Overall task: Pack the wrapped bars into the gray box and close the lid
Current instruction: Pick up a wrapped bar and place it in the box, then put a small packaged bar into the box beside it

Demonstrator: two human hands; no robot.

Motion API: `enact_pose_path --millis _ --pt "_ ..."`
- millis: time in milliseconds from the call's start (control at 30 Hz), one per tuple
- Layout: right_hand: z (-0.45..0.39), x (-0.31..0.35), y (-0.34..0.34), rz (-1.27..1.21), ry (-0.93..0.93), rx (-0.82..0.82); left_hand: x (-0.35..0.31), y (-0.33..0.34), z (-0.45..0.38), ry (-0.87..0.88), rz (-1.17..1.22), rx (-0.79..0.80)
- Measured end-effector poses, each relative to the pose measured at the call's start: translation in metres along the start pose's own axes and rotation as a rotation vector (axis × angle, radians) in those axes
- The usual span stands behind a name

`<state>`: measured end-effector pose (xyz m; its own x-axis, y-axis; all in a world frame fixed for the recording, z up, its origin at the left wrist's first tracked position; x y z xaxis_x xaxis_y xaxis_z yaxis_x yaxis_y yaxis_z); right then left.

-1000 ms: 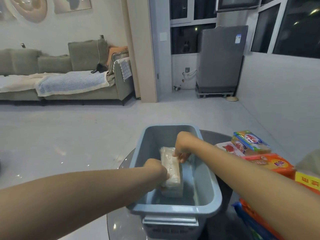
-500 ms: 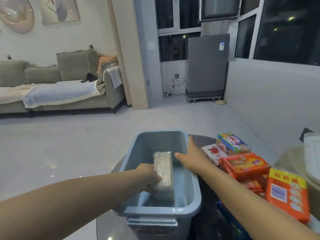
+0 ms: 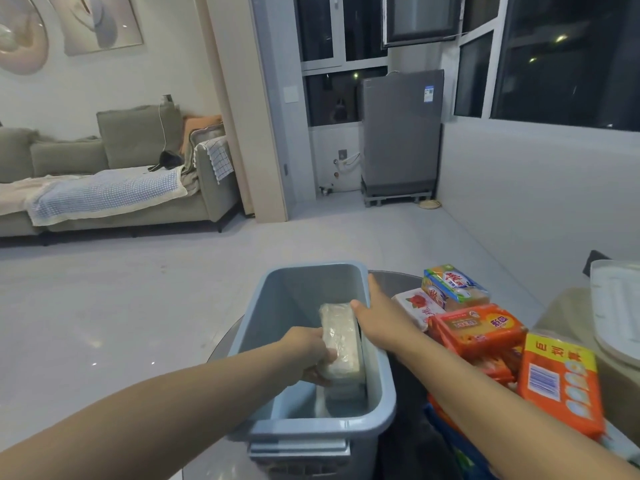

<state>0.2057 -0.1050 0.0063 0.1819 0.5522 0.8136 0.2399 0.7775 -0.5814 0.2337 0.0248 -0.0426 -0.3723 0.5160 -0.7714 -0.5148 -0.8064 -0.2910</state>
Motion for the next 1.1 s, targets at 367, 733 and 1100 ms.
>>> enact_pose_path --millis 367,733,1100 --pt "0.02 0.001 -0.011 -0.216 -0.044 -0.015 -0.036 -0.003 0.025 0.234 -0.409 -0.251" --pt "0.05 -0.033 -0.115 -0.099 -0.142 -0.451 -0.121 0.047 0.061 0.709 -0.359 -0.401" --pt "0.0 -0.111 -0.169 0.08 0.054 -0.393 -0.153 0.135 -0.018 0.471 -0.417 -0.177"
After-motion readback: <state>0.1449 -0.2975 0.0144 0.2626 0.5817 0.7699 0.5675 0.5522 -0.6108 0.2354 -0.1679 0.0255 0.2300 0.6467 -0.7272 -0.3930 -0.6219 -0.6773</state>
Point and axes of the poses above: each hand's wrist, its own z-axis away from the middle knuckle, its own y-axis out of the palm, x = y × z, the point moved 7 cm from there along -z, towards the middle knuckle, and after that the axes turned 3 degrees about -y, right-handed, at the moved point
